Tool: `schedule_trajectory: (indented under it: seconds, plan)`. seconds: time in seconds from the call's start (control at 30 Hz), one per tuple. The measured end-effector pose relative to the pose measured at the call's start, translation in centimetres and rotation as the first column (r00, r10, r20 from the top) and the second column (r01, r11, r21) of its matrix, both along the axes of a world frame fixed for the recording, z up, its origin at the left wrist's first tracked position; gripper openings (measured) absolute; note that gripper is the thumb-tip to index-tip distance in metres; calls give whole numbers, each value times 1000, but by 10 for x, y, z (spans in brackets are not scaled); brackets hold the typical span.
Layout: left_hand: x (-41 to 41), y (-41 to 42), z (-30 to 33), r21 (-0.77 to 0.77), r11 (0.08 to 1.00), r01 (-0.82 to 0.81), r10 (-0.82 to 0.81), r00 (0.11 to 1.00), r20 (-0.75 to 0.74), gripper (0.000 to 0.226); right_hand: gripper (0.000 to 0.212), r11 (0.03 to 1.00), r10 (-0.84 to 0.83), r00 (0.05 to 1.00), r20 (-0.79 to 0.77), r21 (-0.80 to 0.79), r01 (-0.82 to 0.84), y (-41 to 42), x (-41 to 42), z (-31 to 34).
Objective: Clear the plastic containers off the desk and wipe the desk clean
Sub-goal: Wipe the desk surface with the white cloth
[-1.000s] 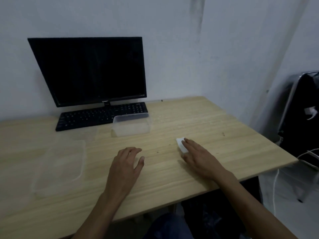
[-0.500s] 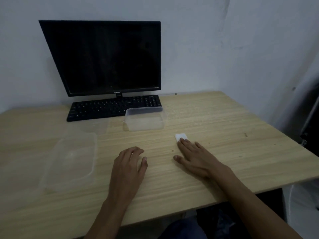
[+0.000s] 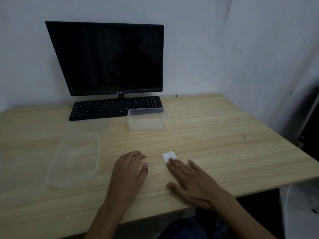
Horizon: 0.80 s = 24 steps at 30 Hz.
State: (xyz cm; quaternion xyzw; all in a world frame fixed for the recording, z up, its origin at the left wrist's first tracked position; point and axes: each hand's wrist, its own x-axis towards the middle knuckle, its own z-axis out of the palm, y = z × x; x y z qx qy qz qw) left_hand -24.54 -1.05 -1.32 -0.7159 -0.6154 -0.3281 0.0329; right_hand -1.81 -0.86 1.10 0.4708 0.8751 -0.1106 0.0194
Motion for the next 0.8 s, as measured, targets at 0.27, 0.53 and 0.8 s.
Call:
schedule_trajectory:
  seconds: [0.27, 0.53, 0.8]
  plan:
    - [-9, -15, -4, -23, 1000, -15, 14, 999, -53, 41, 68, 997, -72, 995, -73, -6, 72, 18, -3, 5]
    - [-5, -23, 1, -21, 999, -35, 32, 994, -106, 41, 84, 994, -52, 994, 92, 105, 42, 17, -4, 2]
    - [-4, -25, 5, -66, 998, 14, -18, 998, -64, 41, 100, 990, -131, 988, -78, 46, 135, -9, -17, -4]
